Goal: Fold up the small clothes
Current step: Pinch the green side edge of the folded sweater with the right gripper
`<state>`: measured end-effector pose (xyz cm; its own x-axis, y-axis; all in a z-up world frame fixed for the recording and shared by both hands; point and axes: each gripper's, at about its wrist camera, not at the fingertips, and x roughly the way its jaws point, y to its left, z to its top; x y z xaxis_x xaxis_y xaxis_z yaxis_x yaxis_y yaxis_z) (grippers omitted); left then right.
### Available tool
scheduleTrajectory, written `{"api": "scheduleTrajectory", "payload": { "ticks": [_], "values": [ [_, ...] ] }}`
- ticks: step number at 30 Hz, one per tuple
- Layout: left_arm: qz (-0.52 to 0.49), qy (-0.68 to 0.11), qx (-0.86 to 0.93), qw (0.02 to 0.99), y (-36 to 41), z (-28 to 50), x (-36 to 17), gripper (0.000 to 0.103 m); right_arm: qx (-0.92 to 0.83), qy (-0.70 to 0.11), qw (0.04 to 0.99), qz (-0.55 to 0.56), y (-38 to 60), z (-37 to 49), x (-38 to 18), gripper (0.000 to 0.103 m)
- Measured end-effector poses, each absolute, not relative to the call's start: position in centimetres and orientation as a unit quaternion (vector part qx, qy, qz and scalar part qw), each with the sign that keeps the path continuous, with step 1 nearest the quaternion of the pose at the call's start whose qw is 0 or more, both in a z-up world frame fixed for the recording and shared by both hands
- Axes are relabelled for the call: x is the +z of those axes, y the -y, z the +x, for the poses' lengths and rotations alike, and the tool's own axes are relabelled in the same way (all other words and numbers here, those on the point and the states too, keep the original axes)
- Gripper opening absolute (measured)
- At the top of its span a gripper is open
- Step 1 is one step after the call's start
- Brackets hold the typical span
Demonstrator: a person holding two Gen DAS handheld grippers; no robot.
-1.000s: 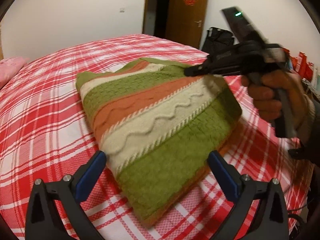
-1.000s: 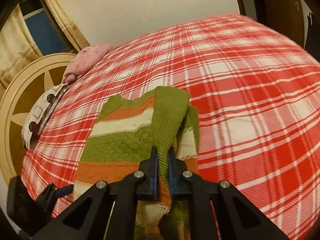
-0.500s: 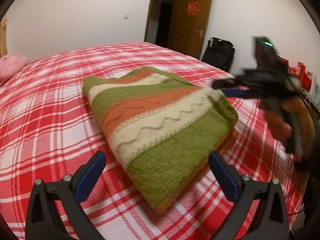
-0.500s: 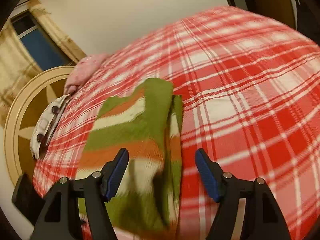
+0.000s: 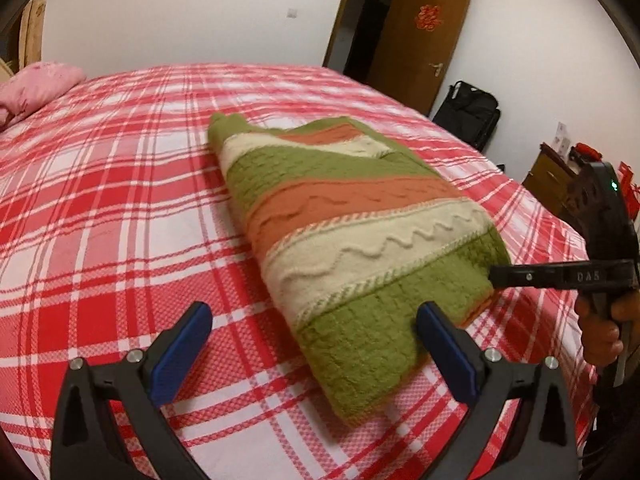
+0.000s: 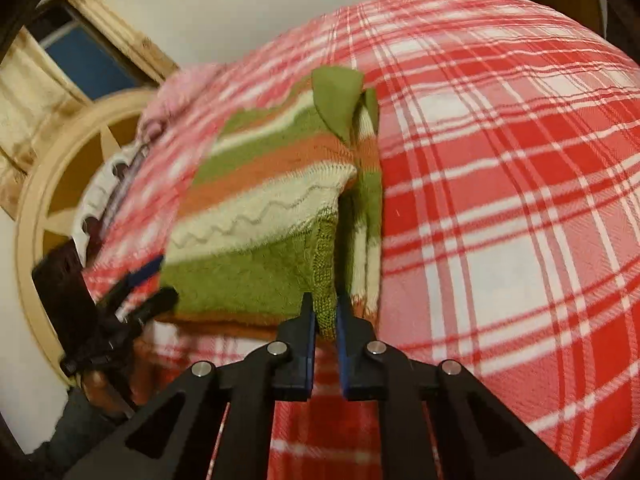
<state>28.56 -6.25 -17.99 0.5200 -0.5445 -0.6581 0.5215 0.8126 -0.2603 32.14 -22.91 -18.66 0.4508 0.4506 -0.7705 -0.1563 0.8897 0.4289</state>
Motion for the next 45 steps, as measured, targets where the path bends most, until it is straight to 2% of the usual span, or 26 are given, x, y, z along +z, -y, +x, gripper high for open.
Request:
{"api": "scheduleTrajectory", "payload": {
  "ticks": [2, 4, 6, 7, 13, 16, 20, 26, 33, 36, 40, 45],
  "values": [
    [-0.011, -0.394, -0.297, 0.870, 6.4, 28.7, -18.3, 0.103, 0.182, -0.487, 0.841, 0.151, 22.9, 32.4, -18.4, 0.009],
    [-0.009, -0.400, -0.294, 0.868, 6.5, 28.8, -18.4, 0.103, 0.171, -0.473, 0.851, 0.153, 22.9, 32.3, -17.6, 0.017],
    [-0.007, -0.408, -0.292, 0.865, 6.6, 28.9, -18.7, 0.103, 0.146, -0.447, 0.872, 0.134, 22.9, 32.0, -16.2, 0.064],
    [-0.008, -0.411, -0.293, 0.863, 6.7, 28.9, -18.8, 0.103, 0.138, -0.432, 0.882, 0.131, 22.9, 32.0, -15.4, 0.067],
    [-0.012, -0.423, -0.293, 0.858, 6.7, 29.1, -19.2, 0.103, 0.189, -0.355, 0.913, 0.071, 18.5, 32.9, -11.6, 0.067],
    [-0.005, -0.421, -0.290, 0.859, 6.8, 28.9, -19.1, 0.103, 0.215, -0.372, 0.902, 0.041, 15.9, 34.4, -12.7, 0.067],
    [-0.003, -0.424, -0.291, 0.858, 7.1, 28.9, -19.2, 0.103, 0.187, -0.451, 0.873, 0.030, 15.6, 36.1, -17.6, 0.066],
    [-0.002, -0.424, -0.292, 0.857, 7.2, 29.0, -19.2, 0.103, 0.196, -0.444, 0.874, -0.018, 15.7, 34.8, -17.9, 0.066],
    [0.001, -0.426, -0.293, 0.856, 7.0, 29.2, -19.3, 0.103, 0.224, -0.373, 0.899, 0.057, 16.6, 37.6, -12.7, 0.066],
    [0.001, -0.426, -0.294, 0.856, 6.8, 29.4, -19.3, 0.103, 0.234, -0.401, 0.882, 0.080, 16.4, 42.2, -13.0, 0.066],
    [0.001, -0.425, -0.295, 0.856, 6.7, 29.5, -19.3, 0.103, 0.166, -0.474, 0.860, 0.090, 18.4, 47.3, -17.2, 0.066],
    [-0.008, -0.410, -0.288, 0.866, 5.9, 29.1, -18.4, 0.103, 0.189, -0.460, 0.861, 0.105, 20.1, 46.8, -17.6, 0.065]
  ]
}}
